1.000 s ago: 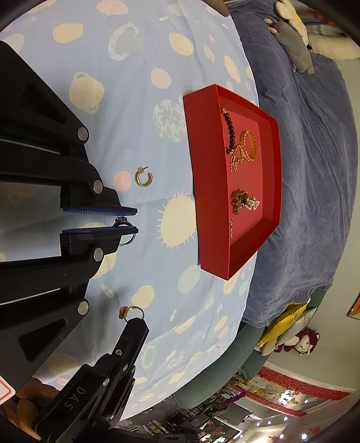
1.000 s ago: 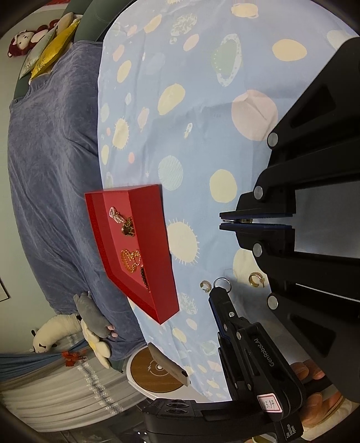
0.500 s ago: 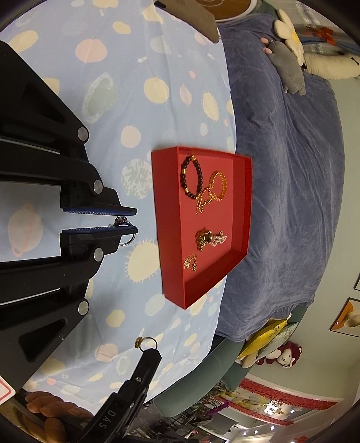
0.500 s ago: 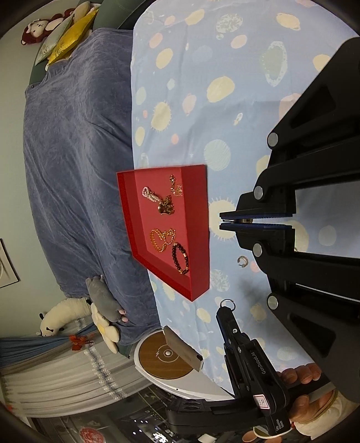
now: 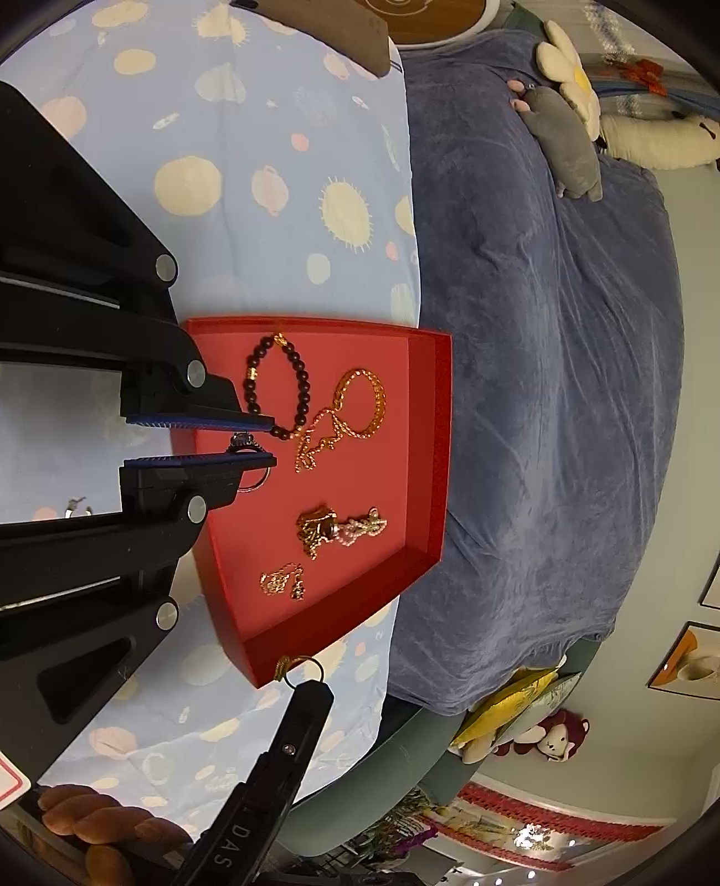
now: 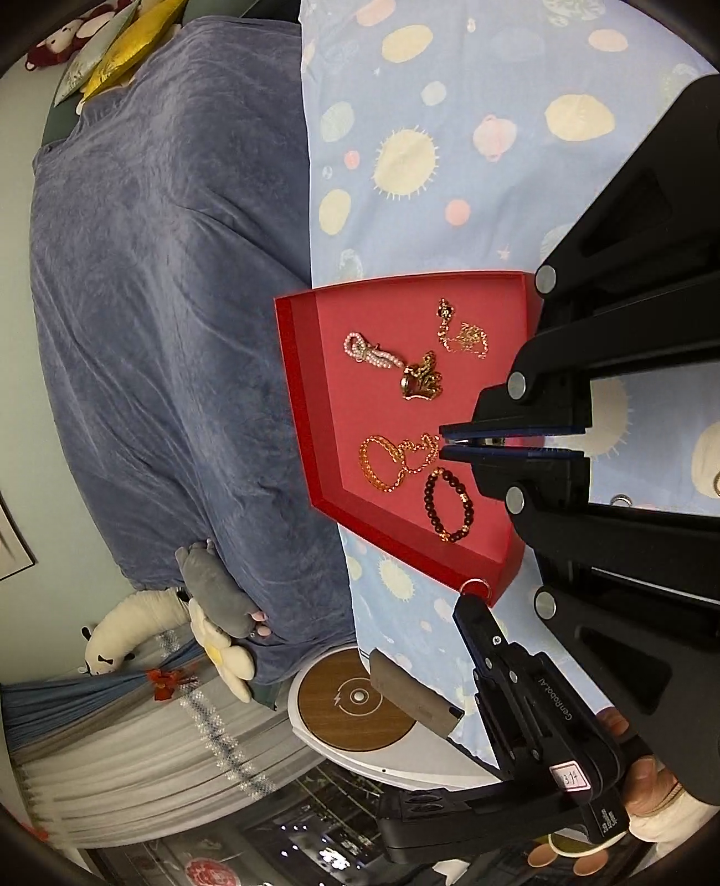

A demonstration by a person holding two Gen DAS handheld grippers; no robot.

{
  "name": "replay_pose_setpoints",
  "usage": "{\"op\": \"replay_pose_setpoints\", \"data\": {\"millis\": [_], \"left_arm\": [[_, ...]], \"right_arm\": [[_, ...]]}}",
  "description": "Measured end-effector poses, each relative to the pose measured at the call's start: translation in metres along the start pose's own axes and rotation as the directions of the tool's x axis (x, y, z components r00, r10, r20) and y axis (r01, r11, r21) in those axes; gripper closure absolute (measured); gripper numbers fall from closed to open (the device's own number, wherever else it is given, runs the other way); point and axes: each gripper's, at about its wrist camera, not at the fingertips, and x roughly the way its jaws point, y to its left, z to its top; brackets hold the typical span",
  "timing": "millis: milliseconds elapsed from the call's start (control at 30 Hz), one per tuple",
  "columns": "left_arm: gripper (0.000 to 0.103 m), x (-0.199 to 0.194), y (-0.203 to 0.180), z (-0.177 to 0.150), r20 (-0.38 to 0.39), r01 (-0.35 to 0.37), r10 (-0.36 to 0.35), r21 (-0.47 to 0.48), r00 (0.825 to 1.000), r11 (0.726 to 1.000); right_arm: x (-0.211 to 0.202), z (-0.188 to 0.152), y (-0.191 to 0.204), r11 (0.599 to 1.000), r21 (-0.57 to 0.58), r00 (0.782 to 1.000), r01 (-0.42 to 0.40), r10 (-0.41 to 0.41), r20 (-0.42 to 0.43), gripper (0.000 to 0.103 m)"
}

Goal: Organize jewelry
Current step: 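Carry ring and earring into the red box while both tools open to release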

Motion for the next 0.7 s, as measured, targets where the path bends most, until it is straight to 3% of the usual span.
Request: {"op": "replay_pose_setpoints", "data": {"millis": [233,700], "left_arm": [[0.098,0.035,-0.016,0.019,-0.009,0.009,-0.009,0.019,1.000,1.000],[0.098,0.088,-0.016,0.019,-0.067,-0.042,0.044,0.037,0.997,0.998]], "right_arm": [[0.038,0.007,-0.004,1.000,0.007,0.999,0.009,-0.008,-0.049,0.102],[0.088,-0.002,-0.015,0.997,-0.020,0.993,0.068,-0.069,-0.100,0.100]]}}
